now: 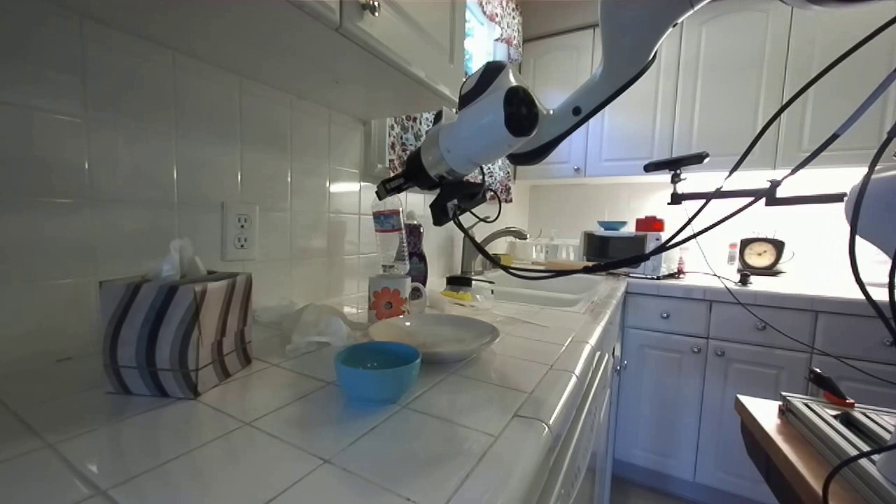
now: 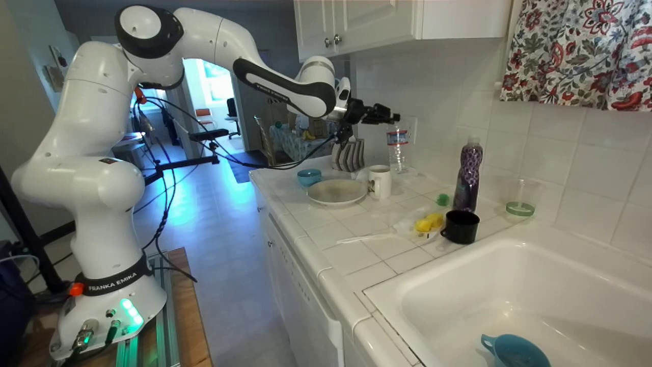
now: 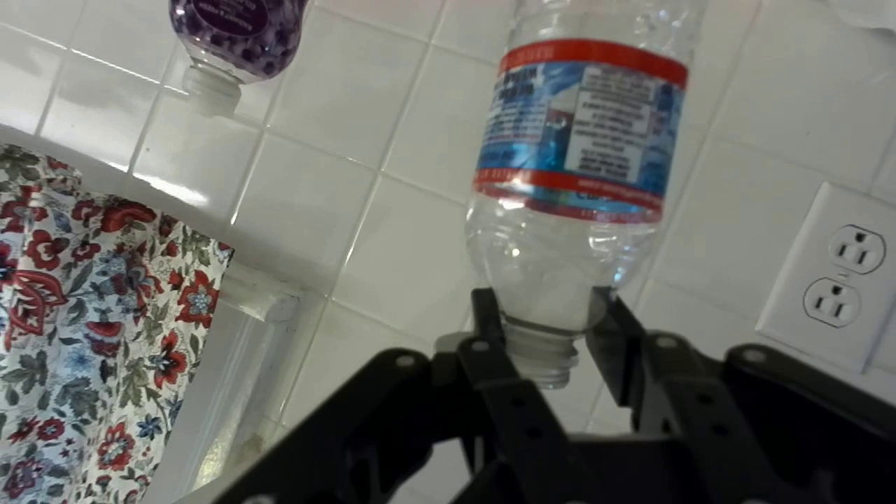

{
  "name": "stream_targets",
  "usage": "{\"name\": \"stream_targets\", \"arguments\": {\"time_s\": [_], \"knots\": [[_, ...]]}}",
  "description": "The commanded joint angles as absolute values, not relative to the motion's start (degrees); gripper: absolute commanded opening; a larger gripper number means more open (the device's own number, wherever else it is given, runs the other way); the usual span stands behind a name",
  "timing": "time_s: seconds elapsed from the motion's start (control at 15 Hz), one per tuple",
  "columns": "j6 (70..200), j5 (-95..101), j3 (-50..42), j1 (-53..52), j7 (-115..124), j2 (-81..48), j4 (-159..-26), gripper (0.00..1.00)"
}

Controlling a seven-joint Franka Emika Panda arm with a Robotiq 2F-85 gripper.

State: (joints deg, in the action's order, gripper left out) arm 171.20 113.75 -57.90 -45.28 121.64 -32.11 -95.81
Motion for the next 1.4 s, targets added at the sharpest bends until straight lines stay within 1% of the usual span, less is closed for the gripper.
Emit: {"name": "stream_targets", "arguments": {"time_s": [0.0,0.07,0.13,0.4,0.47,0.93,1.33], "knots": [[167.5,117.8,-59.5,-49.8,125.5,-26.7,-102.0,0.11],[167.8,117.8,-59.7,-49.8,125.7,-26.4,-102.3,0.11],[169.0,115.2,-59.2,-47.9,123.7,-29.9,-99.0,0.36],[168.7,115.5,-59.5,-48.4,124.0,-28.8,-100.4,0.36],[168.9,115.6,-59.2,-48.1,124.4,-29.3,-100.0,0.11],[161.2,112.9,-61.2,-54.5,121.0,-28.8,-105.2,0.11],[149.6,110.2,-63.2,-63.9,119.0,-27.4,-111.7,0.11]]}}
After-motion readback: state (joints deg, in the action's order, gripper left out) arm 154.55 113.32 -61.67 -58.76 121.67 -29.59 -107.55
